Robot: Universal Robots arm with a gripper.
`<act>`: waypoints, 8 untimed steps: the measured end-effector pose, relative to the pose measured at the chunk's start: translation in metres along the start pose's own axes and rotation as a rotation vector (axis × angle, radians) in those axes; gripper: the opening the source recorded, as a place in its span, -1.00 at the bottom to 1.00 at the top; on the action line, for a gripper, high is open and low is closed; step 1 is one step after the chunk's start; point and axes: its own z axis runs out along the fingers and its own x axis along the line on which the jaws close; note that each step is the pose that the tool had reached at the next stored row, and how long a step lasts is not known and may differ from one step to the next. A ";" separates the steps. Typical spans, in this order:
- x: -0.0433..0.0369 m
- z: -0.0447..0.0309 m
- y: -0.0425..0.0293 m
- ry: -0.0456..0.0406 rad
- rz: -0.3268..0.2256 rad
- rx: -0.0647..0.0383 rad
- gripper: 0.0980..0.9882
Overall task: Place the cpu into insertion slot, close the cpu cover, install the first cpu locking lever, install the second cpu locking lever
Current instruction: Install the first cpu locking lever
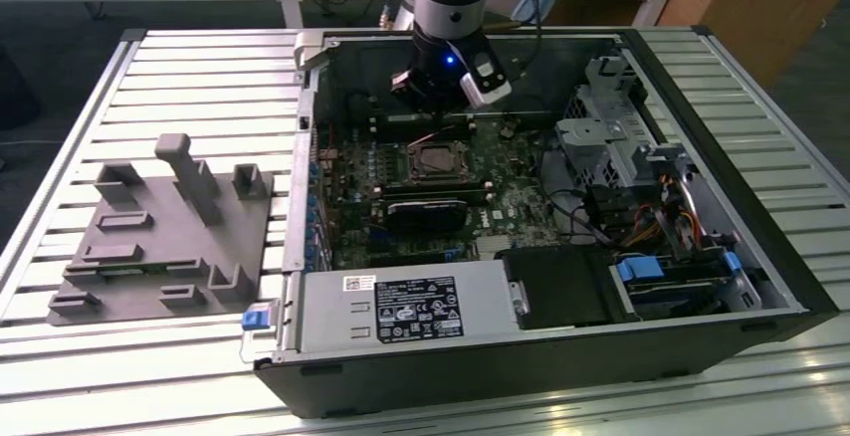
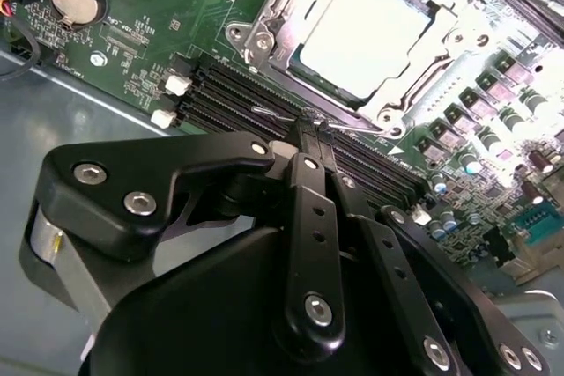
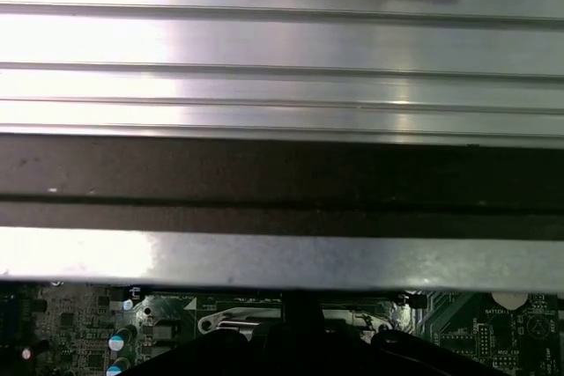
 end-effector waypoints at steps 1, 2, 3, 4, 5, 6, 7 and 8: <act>-0.0002 0.0002 0.0000 0.0000 0.000 0.000 -0.96; -0.0002 0.0004 0.0000 0.0000 0.000 0.000 -0.96; -0.0004 0.0007 -0.0001 0.0000 0.000 0.000 -0.96; -0.0005 0.0010 -0.0001 0.0000 0.000 0.000 -0.96; -0.0006 0.0012 -0.0001 0.0000 0.000 0.000 -0.96; -0.0006 0.0013 -0.0002 0.0000 0.000 0.000 -0.96; -0.0008 0.0015 -0.0002 0.0000 0.000 0.000 -0.96; -0.0009 0.0016 -0.0002 0.0000 0.000 0.000 -0.96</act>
